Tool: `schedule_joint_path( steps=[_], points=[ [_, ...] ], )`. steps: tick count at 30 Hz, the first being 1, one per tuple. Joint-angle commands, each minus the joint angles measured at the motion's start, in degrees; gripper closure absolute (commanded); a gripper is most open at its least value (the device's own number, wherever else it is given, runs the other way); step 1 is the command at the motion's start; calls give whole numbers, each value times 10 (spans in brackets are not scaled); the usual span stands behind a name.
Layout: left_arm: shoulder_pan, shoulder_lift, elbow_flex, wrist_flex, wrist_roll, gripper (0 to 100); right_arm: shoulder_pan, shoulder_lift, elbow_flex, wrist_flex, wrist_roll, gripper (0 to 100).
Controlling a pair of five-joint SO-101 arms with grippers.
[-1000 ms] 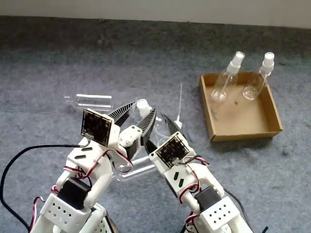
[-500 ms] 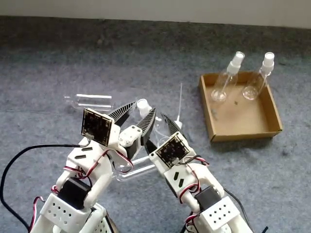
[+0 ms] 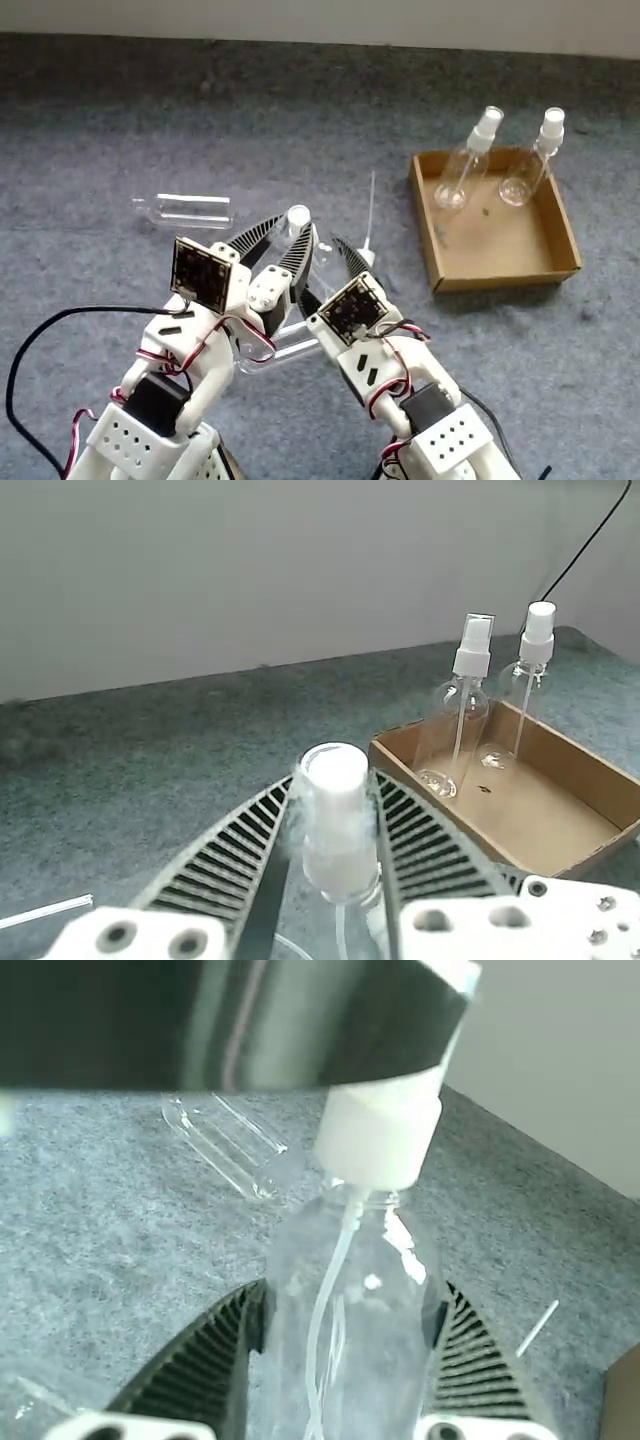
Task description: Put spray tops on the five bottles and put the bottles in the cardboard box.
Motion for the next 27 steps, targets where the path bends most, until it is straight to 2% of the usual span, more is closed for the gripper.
schedule_joint_path(
  steps=[1, 6, 14, 23, 27],
  points=[
    [23, -1, 7, -1, -8, 962, 8, -10, 80, -1, 4, 861],
    [55, -1, 7, -1, -8, 962, 9, -10, 80, -1, 3, 861],
    [2, -1, 8, -1, -6, 958, 9, -10, 80, -6, 3, 861],
    [0, -1, 42, -4, -5, 958, 9, -10, 79, -6, 0, 861],
    [0, -2, 37, -4, -5, 958, 30, -10, 79, -6, -58, 861]
  ],
)
